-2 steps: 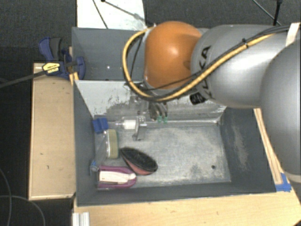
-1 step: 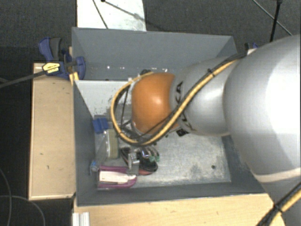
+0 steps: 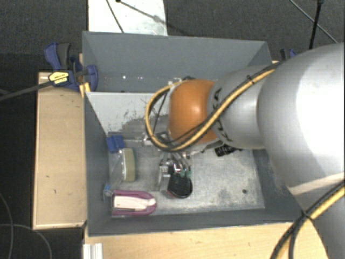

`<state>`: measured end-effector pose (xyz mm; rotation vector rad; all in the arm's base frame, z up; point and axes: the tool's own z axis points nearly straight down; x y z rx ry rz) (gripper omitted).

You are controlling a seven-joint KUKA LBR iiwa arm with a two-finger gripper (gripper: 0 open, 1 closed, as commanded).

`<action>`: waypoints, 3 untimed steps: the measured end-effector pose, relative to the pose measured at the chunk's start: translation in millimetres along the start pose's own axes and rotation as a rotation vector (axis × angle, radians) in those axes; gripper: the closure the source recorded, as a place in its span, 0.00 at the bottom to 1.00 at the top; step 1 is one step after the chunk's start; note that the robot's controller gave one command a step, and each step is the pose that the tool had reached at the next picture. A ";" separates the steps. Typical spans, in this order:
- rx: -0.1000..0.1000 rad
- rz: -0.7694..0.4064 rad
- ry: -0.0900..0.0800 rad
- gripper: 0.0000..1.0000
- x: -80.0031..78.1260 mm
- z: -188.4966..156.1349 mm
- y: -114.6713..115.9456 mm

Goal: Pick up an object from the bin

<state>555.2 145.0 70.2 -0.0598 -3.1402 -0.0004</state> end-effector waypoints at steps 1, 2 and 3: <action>0.001 -0.287 -0.006 0.00 76.2 -16.7 -57.7; -0.001 -0.282 -0.002 1.00 77.2 -15.5 -56.6; 0.000 -0.286 -0.012 1.00 51.2 -190.0 -77.3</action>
Offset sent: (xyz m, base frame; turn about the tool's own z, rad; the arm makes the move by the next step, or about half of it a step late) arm -0.0795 -0.0536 0.0158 -0.2899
